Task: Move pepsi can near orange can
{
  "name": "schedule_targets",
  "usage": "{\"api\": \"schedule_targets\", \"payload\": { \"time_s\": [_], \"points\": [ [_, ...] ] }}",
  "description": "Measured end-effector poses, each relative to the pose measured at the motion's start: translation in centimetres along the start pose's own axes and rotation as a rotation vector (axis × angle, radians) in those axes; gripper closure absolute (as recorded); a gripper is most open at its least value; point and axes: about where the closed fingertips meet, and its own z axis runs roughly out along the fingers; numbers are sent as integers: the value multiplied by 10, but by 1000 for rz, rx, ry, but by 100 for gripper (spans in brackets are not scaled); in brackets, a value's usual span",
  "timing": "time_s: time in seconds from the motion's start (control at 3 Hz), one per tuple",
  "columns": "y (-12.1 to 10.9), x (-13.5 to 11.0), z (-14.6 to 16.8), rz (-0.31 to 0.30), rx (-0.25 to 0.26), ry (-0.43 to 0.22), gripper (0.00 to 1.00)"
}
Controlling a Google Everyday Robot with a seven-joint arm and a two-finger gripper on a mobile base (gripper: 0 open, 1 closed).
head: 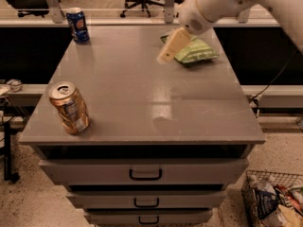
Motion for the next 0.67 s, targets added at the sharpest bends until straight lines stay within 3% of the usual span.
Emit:
{"api": "schedule_targets", "payload": {
  "time_s": [0.33,0.67],
  "points": [
    [-27,-43,62,60,31,-52,0],
    [-39,-75,114,144,57,-104,0]
  ]
}}
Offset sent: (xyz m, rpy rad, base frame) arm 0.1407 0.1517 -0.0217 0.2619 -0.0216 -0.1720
